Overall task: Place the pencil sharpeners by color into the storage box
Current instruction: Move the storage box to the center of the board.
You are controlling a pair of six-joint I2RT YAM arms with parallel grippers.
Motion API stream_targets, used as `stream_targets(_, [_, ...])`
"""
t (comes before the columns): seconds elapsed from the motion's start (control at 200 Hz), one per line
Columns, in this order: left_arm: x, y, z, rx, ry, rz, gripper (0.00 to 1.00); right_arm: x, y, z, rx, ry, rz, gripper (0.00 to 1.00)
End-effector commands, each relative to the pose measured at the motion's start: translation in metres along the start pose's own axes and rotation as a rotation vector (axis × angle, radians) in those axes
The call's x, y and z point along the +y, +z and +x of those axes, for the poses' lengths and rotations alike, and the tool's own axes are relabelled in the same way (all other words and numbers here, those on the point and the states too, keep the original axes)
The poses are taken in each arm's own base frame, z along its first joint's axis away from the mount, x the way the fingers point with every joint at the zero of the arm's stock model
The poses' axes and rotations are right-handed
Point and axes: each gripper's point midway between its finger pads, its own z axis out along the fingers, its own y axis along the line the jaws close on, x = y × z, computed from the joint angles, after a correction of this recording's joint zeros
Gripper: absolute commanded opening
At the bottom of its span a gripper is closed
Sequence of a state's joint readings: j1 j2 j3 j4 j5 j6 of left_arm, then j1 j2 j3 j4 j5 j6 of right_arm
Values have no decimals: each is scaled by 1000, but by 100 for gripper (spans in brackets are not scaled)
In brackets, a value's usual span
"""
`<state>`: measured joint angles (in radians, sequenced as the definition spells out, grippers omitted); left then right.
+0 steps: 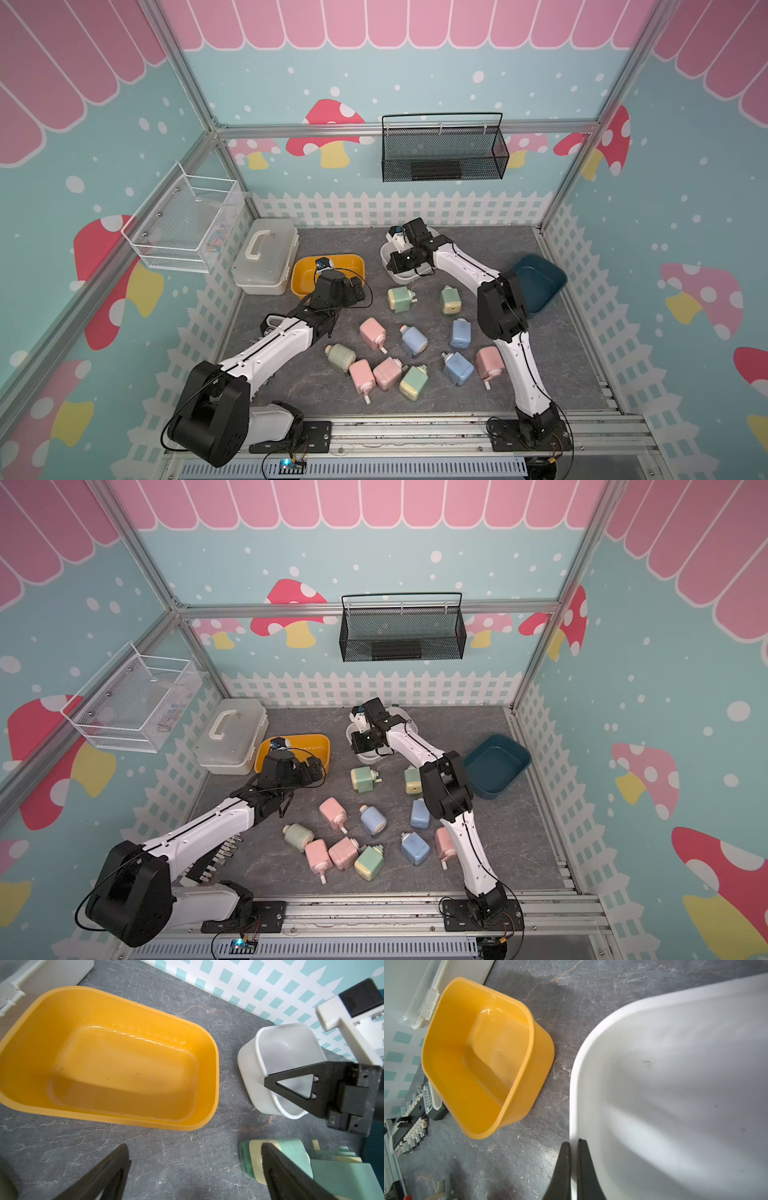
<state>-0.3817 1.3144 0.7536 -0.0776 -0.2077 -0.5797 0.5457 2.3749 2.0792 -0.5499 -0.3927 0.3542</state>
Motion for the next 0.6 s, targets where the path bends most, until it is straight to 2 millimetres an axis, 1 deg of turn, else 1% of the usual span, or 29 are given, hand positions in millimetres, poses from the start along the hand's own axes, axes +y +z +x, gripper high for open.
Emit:
stream_targets(0.0, [-4, 2, -5, 9, -3, 13, 99, 28, 8, -3, -4, 58, -87, 8])
stream_targets(0.045, [-4, 3, -4, 12, -2, 14, 99, 35, 7, -4, -5, 47, -103, 11])
stream_targets(0.115, [-4, 4, -4, 15, -3, 13, 99, 43, -2, -7, -10, 20, -121, 20])
stream_targets(0.26, [-6, 9, -4, 33, -4, 20, 99, 38, -34, -15, -34, -111, -25, 36])
stream_targets(0.33, [-7, 11, -4, 41, -6, 21, 99, 24, -50, -15, -35, -169, 60, 43])
stream_targets(0.4, [-9, 12, -4, 47, -8, 28, 99, 6, -64, -17, -45, -200, 108, 49])
stream_targets(0.455, [-10, 13, -4, 49, -9, 29, 99, -15, -74, -19, -49, -200, 152, 53])
stream_targets(0.52, [-11, 14, -5, 50, -7, 30, 99, -38, -83, -21, -50, -214, 191, 62])
stream_targets(0.595, [-13, 15, -5, 54, -2, 35, 99, -68, -90, -23, -50, -219, 252, 66])
